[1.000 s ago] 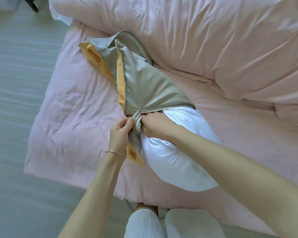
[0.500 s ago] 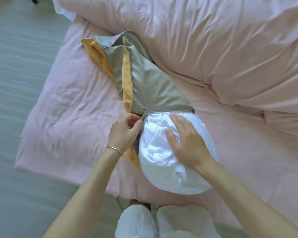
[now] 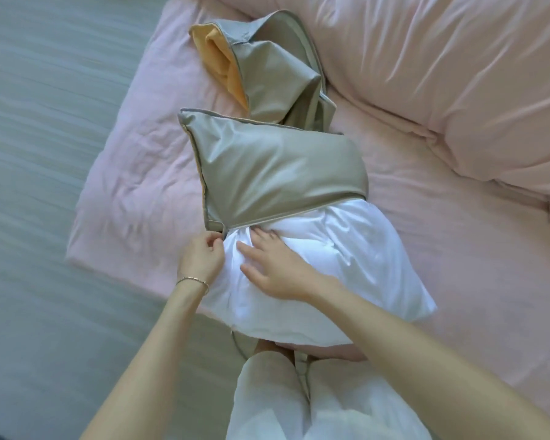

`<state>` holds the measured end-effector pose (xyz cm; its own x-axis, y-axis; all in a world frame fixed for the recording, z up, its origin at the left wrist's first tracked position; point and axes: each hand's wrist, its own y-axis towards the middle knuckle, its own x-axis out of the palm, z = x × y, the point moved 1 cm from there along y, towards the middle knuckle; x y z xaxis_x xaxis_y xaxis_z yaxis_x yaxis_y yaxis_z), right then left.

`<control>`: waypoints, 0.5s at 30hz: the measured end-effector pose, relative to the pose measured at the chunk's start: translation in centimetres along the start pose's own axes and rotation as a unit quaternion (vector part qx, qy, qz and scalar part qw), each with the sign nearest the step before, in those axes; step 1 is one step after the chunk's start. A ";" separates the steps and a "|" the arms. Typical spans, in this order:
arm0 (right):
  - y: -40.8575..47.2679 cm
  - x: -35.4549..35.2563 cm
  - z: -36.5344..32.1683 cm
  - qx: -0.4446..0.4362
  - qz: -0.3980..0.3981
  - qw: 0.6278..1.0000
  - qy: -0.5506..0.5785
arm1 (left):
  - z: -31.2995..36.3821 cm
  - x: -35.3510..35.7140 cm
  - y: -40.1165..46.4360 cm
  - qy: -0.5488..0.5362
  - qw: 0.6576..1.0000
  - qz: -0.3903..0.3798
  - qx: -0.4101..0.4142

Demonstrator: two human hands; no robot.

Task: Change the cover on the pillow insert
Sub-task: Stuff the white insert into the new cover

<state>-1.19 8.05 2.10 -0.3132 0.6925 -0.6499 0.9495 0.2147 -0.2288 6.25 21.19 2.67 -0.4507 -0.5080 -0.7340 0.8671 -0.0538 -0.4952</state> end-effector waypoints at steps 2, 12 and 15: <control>-2.9 -1.3 0.1 -0.007 0.128 0.989 0.080 | 0.8 0.1 -0.8 0.039 0.995 0.083 0.029; -9.2 -4.5 12.7 0.379 0.292 0.868 0.131 | 11.8 8.1 -1.7 0.114 0.874 0.065 0.469; -8.3 -4.3 13.9 0.404 0.259 0.856 0.194 | 12.4 9.0 -0.1 0.158 0.860 0.062 0.481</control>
<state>-8.02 -6.24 -3.30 0.3247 0.7601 -0.5629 0.5869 -0.6286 -0.5103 4.77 5.98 1.83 -0.2465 -0.3106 -0.9180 0.6179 -0.7801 0.0981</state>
